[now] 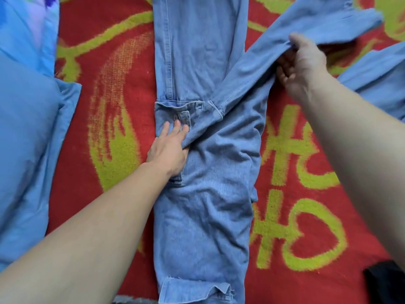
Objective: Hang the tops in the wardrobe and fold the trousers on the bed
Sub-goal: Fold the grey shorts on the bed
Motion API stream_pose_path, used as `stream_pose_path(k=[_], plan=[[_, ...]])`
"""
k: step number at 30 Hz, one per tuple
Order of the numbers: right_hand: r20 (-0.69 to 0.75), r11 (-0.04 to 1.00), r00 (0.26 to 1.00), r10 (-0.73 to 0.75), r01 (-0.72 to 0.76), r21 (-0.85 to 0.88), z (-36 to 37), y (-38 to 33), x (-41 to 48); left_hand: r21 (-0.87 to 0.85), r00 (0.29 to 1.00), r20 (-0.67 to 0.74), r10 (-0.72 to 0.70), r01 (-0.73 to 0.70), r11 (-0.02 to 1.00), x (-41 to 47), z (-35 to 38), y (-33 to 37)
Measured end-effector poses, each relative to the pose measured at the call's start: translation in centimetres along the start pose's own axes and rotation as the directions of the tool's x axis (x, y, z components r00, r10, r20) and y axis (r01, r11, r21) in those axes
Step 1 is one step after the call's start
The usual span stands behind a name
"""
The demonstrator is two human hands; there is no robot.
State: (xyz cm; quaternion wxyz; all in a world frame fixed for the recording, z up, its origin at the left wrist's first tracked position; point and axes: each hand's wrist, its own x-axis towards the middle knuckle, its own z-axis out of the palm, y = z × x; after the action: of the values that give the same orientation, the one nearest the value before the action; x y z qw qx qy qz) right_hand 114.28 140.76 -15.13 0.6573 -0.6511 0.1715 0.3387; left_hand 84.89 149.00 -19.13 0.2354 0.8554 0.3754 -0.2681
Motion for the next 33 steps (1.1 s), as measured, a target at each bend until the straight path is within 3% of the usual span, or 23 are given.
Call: stream_pose_path(k=[3,10,13,15,18,20,22,24,26,28,33], plan=[[-0.021,0.997,0.998,-0.056,0.055,-0.051,1.5,-0.1,0.4,-0.028,1.000,0.001,0.006,-0.006,1.000,-0.1,0.0,0.0],[-0.051,0.993,0.994,-0.101,0.104,0.054,3.4,-0.1,-1.2,-0.054,0.996,-0.077,-0.035,0.031,0.998,-0.2,-0.3,1.1],[-0.097,0.989,0.984,-0.148,0.146,-0.029,4.1,-0.4,-1.8,-0.056,0.960,-0.274,-0.060,0.046,0.997,-0.2,-1.3,2.2],[-0.124,0.957,0.958,-0.260,0.238,-0.165,5.2,-0.7,-1.5,-0.066,0.888,-0.460,0.029,-0.067,0.996,-0.1,-2.1,2.3],[-0.084,0.787,0.865,-0.494,0.404,-0.467,8.7,-1.9,-0.7,-0.197,0.742,-0.667,0.065,-0.259,0.945,0.4,-3.0,1.1],[0.081,0.576,0.864,-0.496,0.398,-0.714,12.5,-2.6,-0.6,-0.334,0.744,-0.668,-0.028,-0.266,0.904,0.7,-3.4,-0.2],[0.225,0.382,0.855,-0.468,0.425,-0.821,16.4,-1.9,-1.4,-0.465,0.793,-0.590,-0.152,-0.181,0.866,1.4,-3.0,-2.0],[0.421,0.293,0.824,-0.380,0.538,-0.790,19.0,0.4,-1.3,-0.585,0.844,-0.461,-0.276,-0.055,0.809,2.4,-2.3,-4.1],[0.591,0.104,0.792,-0.154,0.608,-0.787,19.5,3.4,-1.1,-0.632,0.865,-0.377,-0.331,0.022,0.775,3.0,-2.0,-5.4],[0.600,-0.072,0.800,0.008,0.599,-0.798,18.5,5.7,-0.3,-0.590,0.877,-0.372,-0.304,0.029,0.807,3.5,-2.1,-5.7],[0.629,-0.041,0.774,-0.071,0.628,-0.777,16.8,7.1,1.3,-0.331,0.851,-0.513,-0.109,-0.079,0.940,4.9,-4.8,-6.3]])
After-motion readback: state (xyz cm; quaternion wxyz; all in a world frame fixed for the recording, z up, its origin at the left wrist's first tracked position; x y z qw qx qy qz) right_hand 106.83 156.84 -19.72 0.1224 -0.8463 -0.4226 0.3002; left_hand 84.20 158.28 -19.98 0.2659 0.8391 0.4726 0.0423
